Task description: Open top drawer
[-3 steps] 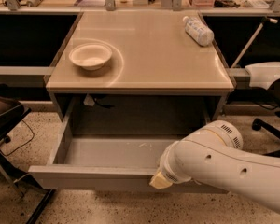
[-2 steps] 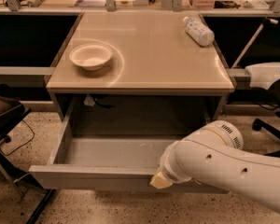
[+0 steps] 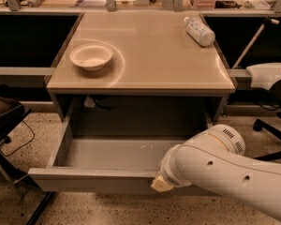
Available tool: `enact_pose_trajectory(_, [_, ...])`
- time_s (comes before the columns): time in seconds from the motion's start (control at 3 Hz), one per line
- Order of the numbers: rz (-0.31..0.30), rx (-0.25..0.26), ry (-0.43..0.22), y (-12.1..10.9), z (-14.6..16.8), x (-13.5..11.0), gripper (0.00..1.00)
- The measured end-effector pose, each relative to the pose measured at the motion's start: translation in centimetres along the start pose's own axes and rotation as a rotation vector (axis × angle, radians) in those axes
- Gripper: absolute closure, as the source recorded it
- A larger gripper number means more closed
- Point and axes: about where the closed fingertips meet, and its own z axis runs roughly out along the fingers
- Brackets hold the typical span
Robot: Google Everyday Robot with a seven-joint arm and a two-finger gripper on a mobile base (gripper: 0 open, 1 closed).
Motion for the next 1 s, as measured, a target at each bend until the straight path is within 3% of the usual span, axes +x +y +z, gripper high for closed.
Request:
enact_pose_trajectory(0.33, [0.003, 0.003, 0.002, 0.44, -0.10, 0.29, 1.00])
enact_pose_trajectory(0.67, [0.003, 0.003, 0.002, 0.43, -0.17, 0.26, 0.88])
enact_pose_trajectory(1.0, [0.003, 0.003, 0.002, 0.43, -0.17, 0.26, 0.64])
